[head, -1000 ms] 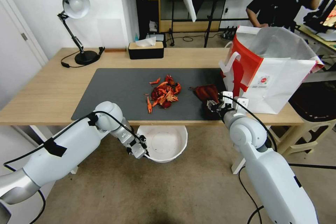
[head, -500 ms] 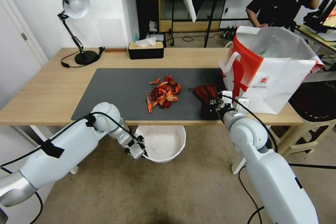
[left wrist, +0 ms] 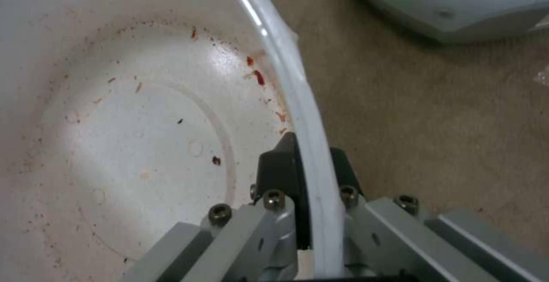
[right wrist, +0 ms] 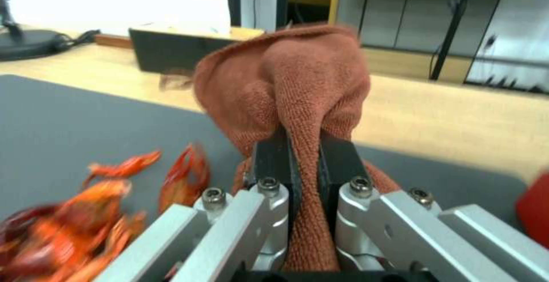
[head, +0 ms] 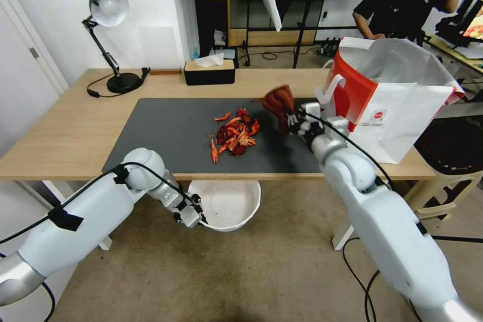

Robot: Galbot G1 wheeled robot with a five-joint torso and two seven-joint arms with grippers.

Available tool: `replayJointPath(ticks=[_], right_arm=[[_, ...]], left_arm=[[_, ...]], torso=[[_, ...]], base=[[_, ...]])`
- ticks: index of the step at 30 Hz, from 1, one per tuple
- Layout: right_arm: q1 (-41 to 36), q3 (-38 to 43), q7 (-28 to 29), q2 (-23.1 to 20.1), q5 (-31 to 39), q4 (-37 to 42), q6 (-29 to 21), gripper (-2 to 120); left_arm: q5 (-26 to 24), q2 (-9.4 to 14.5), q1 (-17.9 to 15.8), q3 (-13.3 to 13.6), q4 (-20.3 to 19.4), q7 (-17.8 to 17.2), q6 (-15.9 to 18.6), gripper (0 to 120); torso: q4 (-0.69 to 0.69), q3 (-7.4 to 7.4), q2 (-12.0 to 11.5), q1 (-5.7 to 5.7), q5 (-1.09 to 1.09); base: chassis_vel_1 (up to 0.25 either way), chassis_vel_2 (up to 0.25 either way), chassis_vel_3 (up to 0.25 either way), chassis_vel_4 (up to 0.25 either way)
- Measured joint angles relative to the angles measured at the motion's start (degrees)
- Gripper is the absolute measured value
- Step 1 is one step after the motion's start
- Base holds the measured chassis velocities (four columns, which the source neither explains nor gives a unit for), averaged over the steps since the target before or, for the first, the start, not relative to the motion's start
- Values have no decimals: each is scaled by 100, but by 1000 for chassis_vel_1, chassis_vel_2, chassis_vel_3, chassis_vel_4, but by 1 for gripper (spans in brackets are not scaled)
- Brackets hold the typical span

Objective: Sweep shrimp from table into container with towel, then put container into takeout bag.

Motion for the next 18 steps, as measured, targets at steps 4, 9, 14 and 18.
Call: replayJointPath(ticks=[4,9,14,18], right_arm=[[281,-203,24,50,-107,-275,16,3],[806,-663,55,261,-255,-913,15,3],[1468,-1098,39,744,-404,-1746,-97,3],[1574,-1091,39,905,-464,-2022,-143,3]], left_arm=[[2,8,52,-59,0,-7,-7,0],[12,122,342,-334,-120,-18,-10,0],[44,294,797,-741,-335,-43,2,0],[41,305,889,-809,-381,-98,0,0]], torso=[[-2,0,0,0,-1],[-8,0,0,1,1],[6,-1,0,0,-1],[-6,-1,0,0,0]], base=[[0,0,0,0],[0,0,0,0],[0,0,0,0],[0,0,0,0]])
